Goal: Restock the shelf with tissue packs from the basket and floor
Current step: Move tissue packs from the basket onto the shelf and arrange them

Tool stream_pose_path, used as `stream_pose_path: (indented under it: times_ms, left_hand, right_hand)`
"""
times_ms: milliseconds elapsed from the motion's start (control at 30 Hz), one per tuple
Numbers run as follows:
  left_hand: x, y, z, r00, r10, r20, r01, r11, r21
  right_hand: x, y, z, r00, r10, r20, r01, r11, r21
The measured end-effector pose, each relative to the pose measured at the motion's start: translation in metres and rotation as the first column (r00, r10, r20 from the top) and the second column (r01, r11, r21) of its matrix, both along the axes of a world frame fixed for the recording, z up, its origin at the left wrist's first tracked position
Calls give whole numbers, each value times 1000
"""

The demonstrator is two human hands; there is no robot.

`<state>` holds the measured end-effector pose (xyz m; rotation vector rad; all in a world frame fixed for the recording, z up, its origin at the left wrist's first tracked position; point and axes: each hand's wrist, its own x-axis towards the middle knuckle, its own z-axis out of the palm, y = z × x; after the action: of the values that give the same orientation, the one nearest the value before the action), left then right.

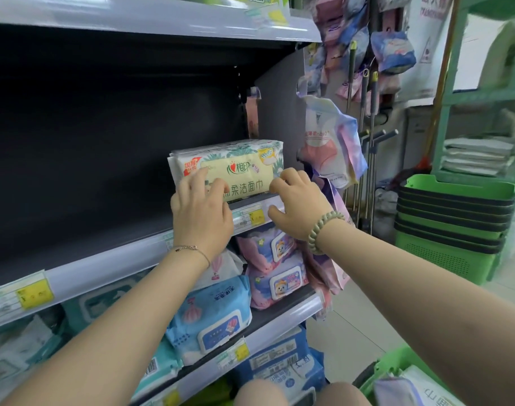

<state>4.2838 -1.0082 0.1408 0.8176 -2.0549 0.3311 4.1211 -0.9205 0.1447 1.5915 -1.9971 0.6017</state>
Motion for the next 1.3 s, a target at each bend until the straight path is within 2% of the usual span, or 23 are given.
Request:
stream_pose_path:
  times_ms: [67,133,233,300,467,933,1300]
  left_hand:
    - [-8,3,-5,996,-45,82,51,996,-69]
    - [-16,9,-12,980,-73,184,86,994,-67]
    - [-30,19,-24,955,-30,294,60,994,-92]
    - [-38,24,-30,942,-21,335,63,991,-114]
    - [-62,39,-54,904,-122,411,182,977,-110]
    - [-152,108,-164,706,-397,586,310,918,249]
    - [-195,151,-244,457,-542,705,215,837,504]
  right_hand:
    - [-3,8,-3,997,-24,-69,24,1000,7]
    - [-7,17,-9,990,-33,-140,34,999,2]
    - [-17,30,-22,970,-75,-231,81,997,18]
    - [-23,38,-31,961,-103,-255,118,992,43]
    - [-36,63,-54,960,-121,-253,139,989,55]
    - [-99,141,-164,947,-302,-112,322,896,305]
    - [-131,195,-256,902,-429,42,342,772,535]
